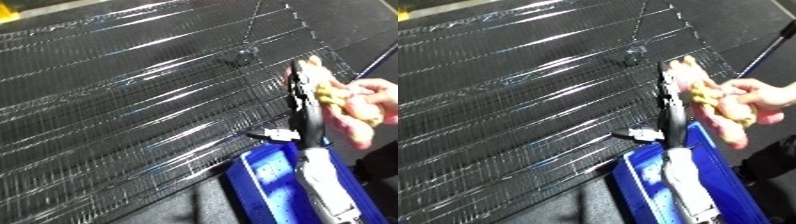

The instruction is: Pick up the object and place it into the box

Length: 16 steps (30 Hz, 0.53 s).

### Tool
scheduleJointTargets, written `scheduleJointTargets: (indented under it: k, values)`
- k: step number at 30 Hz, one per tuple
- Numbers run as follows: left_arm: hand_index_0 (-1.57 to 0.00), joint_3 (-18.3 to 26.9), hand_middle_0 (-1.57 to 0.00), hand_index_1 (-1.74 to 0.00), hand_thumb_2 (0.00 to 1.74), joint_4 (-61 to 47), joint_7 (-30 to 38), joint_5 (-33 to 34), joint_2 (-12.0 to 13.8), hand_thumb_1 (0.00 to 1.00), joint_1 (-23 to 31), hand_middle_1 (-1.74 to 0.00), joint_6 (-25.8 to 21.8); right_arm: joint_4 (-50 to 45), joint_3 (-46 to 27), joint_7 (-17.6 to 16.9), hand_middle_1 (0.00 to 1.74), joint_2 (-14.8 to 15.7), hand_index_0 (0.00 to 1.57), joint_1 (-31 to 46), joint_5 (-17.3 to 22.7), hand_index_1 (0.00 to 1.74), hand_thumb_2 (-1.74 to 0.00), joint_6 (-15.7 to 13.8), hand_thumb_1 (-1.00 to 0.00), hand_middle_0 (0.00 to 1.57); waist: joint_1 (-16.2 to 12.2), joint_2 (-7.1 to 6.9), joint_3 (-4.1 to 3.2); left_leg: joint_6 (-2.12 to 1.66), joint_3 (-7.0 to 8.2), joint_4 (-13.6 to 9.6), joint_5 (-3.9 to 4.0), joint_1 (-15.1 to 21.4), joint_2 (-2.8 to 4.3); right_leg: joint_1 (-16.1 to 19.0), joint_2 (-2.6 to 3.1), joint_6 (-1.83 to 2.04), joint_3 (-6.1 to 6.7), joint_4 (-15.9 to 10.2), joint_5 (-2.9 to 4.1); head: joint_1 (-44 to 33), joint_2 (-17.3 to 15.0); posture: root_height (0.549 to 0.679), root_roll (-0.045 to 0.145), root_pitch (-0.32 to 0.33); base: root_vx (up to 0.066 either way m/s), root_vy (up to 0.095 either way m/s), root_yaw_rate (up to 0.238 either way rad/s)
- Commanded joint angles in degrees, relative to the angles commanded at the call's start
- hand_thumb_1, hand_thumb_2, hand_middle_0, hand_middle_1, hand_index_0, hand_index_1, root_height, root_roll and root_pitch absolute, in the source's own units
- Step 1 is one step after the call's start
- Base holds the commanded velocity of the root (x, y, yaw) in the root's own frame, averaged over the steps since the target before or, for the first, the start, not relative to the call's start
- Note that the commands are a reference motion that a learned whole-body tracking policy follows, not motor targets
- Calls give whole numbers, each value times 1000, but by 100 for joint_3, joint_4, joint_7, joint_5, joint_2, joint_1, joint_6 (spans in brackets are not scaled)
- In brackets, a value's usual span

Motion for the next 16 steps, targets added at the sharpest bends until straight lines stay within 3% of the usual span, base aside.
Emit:
scheduleJointTargets:
  k: [6,16]
  values:
    - [-1570,-14,-1570,-1740,1740,-3,1,61,27,1000,-111,-1740,6,-120,415,113,0,-132,0,-274,-210,0,0,116,0,0,180,-51,37,8,-77,-7,19,-55,-39,-50,-15,4,-30,84,-21,-838,146,621,58,-234,10,2,78]
    - [-1570,-76,-1570,-1740,1740,-53,8,74,78,1000,-190,-1740,6,-243,946,268,0,-374,0,-747,-355,0,0,222,0,0,430,-94,62,34,-173,60,-32,-116,-79,-113,-50,13,-83,207,-49,-1382,394,620,55,-229,18,5,43]
